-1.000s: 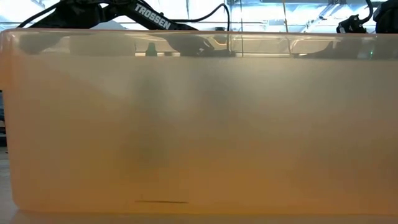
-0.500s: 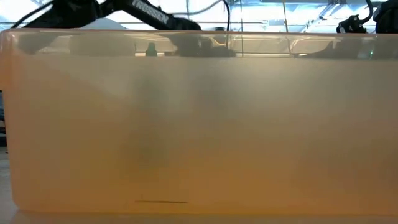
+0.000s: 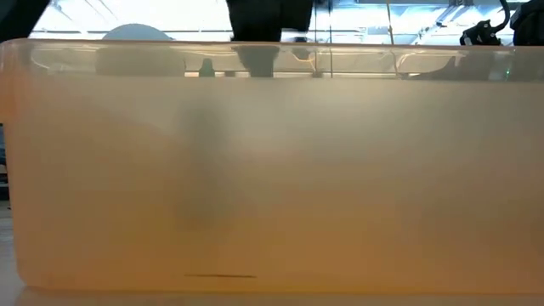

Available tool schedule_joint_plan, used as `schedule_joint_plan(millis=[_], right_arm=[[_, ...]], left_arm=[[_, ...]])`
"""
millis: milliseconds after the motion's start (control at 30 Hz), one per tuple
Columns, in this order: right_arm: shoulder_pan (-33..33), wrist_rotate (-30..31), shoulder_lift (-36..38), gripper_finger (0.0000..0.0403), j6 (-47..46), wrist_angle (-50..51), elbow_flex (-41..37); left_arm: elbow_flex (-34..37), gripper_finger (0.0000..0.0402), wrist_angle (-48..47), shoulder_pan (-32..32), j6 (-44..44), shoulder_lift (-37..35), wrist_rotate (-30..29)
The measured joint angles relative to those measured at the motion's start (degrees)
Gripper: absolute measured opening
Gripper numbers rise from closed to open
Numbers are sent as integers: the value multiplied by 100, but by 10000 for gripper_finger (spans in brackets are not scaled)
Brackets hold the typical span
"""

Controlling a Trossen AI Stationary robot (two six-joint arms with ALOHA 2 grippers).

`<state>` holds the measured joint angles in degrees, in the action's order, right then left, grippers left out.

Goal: Pick & Place food coloring
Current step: Put the small black food coloring bottle into the orange container, then put the large purple food coloring bottle into the orange container

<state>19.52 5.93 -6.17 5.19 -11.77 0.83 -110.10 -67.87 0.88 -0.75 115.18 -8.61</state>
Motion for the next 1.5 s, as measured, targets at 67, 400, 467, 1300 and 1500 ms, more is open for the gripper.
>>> schedule_joint_plan(millis=[67, 400, 467, 1300, 1500], right_arm=[[1, 2, 0, 110, 1, 0, 1], [-1, 2, 2, 110, 0, -4, -1], [-1, 2, 0, 110, 1, -4, 1], [-1, 2, -2, 110, 0, -2, 0], [0, 2, -2, 110, 2, -2, 1]], left_arm=[[0, 56, 40, 396, 89, -17, 5], [0, 56, 1325, 1559, -51, 473, 168], [0, 56, 1535, 1575, -56, 651, 360], [0, 102, 1861, 1550, 395, 1691, 757], [0, 136, 1857, 1550, 408, 1689, 761]])
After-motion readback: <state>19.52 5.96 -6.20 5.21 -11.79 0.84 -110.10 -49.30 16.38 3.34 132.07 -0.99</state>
